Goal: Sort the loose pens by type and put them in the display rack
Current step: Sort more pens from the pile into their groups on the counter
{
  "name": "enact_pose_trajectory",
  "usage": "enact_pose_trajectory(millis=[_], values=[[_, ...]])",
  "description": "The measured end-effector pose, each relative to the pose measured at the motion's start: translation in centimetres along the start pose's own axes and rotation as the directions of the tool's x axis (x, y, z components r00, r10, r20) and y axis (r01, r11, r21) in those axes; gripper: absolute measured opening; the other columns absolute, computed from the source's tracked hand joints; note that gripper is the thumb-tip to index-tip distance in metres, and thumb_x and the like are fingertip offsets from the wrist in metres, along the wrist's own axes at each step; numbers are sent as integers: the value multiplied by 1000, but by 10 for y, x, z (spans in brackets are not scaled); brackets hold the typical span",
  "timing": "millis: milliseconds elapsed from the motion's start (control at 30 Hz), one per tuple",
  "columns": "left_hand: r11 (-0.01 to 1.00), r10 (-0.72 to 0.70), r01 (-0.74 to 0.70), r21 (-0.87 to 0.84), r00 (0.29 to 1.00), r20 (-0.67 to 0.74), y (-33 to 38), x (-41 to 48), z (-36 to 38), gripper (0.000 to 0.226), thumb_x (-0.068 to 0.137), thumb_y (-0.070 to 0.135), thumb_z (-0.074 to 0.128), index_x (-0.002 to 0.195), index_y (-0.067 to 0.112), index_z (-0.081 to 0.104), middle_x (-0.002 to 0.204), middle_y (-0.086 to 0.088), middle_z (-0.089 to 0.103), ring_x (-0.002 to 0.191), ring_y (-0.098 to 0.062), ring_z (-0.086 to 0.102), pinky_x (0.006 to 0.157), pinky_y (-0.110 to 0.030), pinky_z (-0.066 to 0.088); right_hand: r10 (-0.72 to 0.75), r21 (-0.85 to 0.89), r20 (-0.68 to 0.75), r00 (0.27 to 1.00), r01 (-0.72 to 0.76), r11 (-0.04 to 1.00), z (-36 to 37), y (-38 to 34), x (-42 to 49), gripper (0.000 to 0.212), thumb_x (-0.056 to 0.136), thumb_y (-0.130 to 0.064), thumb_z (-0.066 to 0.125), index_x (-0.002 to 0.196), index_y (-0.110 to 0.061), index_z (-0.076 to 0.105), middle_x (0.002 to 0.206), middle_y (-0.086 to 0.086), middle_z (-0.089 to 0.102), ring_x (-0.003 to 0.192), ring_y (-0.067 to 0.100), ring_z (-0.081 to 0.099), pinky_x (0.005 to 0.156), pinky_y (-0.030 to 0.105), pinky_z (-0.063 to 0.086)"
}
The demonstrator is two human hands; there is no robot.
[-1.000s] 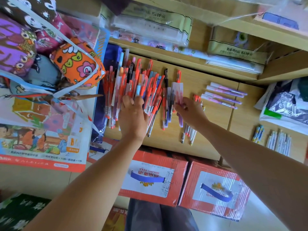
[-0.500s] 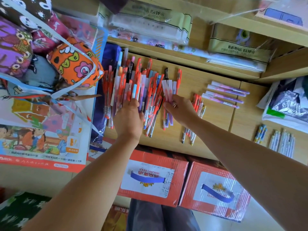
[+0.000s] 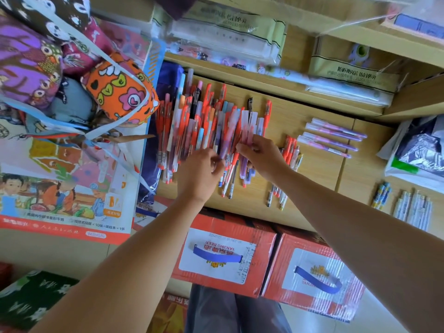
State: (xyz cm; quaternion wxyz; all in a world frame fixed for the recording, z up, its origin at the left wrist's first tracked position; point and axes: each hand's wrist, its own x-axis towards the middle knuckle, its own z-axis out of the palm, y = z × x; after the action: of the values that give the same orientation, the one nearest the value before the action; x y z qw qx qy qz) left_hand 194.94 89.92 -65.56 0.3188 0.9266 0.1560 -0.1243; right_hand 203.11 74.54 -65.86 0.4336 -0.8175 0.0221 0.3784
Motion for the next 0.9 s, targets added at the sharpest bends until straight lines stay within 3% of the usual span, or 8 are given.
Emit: enact_pose_trajectory(millis=[100, 200, 333, 433, 533, 600, 700, 900], values=[[993, 117, -117, -6, 991, 65, 12, 0, 1, 15, 91, 28, 59, 91, 15, 68, 81, 5, 64, 68, -9, 57, 60, -27, 50, -7, 68, 17, 1000, 6, 998, -4, -7, -4, 11, 92, -32, 61, 87, -23, 62, 66, -8, 59, 56, 6, 57, 59, 22, 49], [988, 151, -152, 1, 982, 114, 33, 3, 4, 21, 92, 34, 58, 95, 16, 67, 86, 4, 62, 74, -14, 60, 62, -27, 46, 22, 60, -33, 999, -20, 998, -15, -3, -6, 19, 92, -32, 62, 85, -15, 64, 59, -5, 55, 51, 6, 53, 57, 27, 45], [964, 256, -264, 27, 953, 165, 60, 5, 17, 22, 93, 35, 56, 106, 18, 62, 96, 6, 54, 84, -15, 59, 67, -26, 43, 32, -90, -113, 993, -42, 995, -45, 13, -14, 24, 94, -31, 56, 87, -10, 63, 64, 1, 55, 57, 15, 49, 57, 28, 36], [918, 358, -387, 85, 902, 240, 80, 5, 39, 20, 90, 22, 58, 110, 21, 64, 109, -1, 53, 97, -19, 56, 76, -30, 47, 6, -209, -179, 984, -44, 977, -83, 36, -28, 19, 96, -29, 55, 86, -13, 61, 63, -5, 50, 56, 8, 44, 48, 14, 29], [856, 435, -500, 133, 835, 337, 106, 2, 70, 37, 86, 19, 61, 123, 25, 61, 131, -7, 45, 121, -27, 43, 95, -41, 43, 4, -342, -236, 972, -87, 936, -116, 63, -41, 22, 93, -25, 60, 85, -5, 63, 69, 1, 58, 64, 18, 52, 54, 23, 31], [817, 434, -540, 200, 806, 403, 116, 2, 90, 44, 87, 24, 61, 130, 26, 56, 149, -9, 29, 137, -31, 26, 106, -46, 34, -13, -444, -218, 976, -87, 892, -130, 80, -45, 27, 91, -26, 61, 87, -1, 66, 79, 11, 65, 77, 28, 59, 62, 32, 35], [775, 393, -548, 315, 808, 439, 116, 3, 107, 48, 85, 29, 64, 131, 23, 52, 157, -9, 16, 143, -32, 15, 113, -48, 25, -37, -659, -156, 987, -76, 748, -140, 94, -46, 28, 93, -34, 57, 97, -8, 67, 94, 10, 65, 90, 28, 59, 64, 31, 37], [764, 443, -552, 336, 826, 349, 101, 1, 106, 43, 64, 12, 78, 105, 12, 64, 137, -14, 48, 126, -35, 45, 97, -48, 44, -139, -834, -147, 979, -48, 549, -132, 91, -30, 39, 97, -35, 51, 134, -24, 50, 117, 6, 62, 103, 28, 61, 69, 32, 41]])
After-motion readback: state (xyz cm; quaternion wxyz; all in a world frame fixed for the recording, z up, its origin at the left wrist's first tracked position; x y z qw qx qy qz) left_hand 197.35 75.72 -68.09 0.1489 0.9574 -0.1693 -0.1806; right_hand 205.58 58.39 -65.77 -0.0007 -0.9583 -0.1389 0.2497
